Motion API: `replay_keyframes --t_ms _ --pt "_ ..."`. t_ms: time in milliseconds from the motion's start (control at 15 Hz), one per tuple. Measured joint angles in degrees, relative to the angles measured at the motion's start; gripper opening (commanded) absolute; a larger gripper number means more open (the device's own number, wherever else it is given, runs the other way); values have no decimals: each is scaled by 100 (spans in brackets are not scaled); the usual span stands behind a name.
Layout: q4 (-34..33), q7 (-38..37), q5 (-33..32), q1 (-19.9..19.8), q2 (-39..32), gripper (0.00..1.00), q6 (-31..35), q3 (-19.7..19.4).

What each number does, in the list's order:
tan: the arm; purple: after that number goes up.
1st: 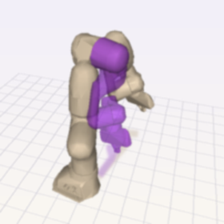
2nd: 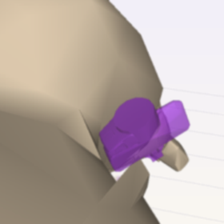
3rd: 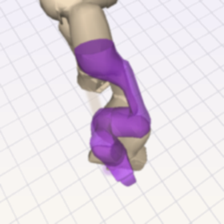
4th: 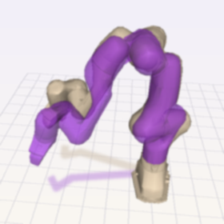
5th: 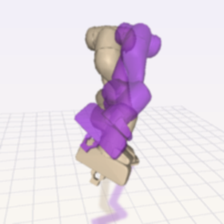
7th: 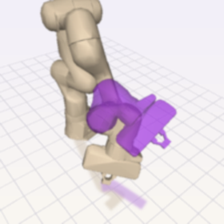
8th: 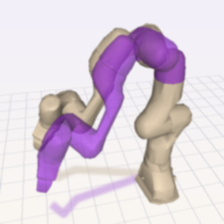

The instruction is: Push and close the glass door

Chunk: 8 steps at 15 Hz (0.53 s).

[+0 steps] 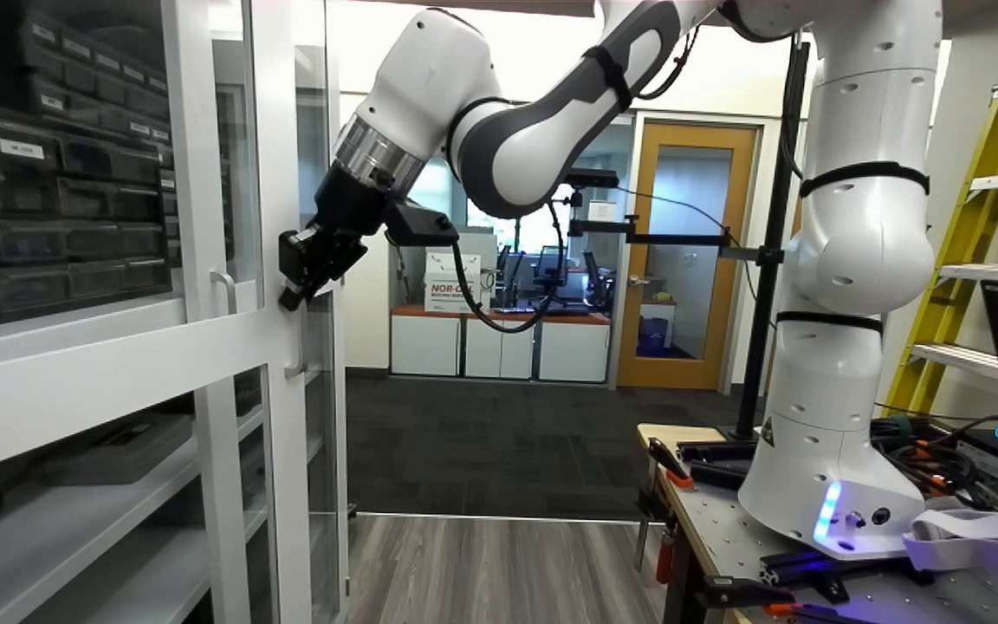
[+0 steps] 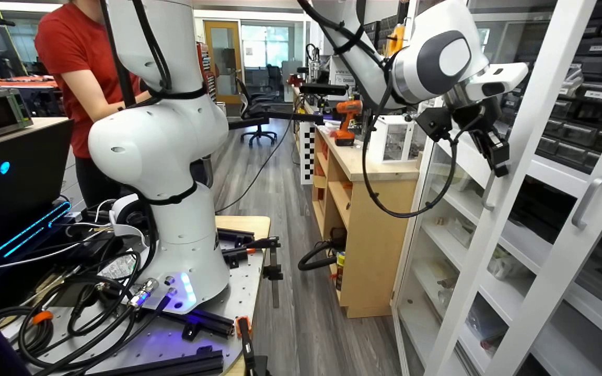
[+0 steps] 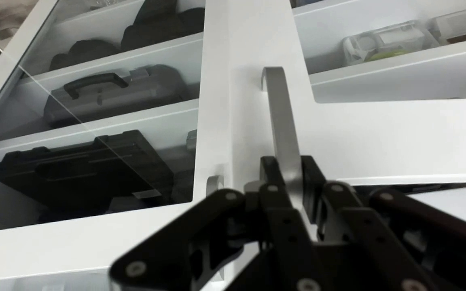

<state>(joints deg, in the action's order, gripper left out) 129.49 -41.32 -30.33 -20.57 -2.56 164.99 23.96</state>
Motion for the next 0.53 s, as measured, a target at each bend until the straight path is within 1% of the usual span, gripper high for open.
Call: replay_keyframes --t_ms 533 --pt "-1348 980 3 1 -1189 5 -14 -84"
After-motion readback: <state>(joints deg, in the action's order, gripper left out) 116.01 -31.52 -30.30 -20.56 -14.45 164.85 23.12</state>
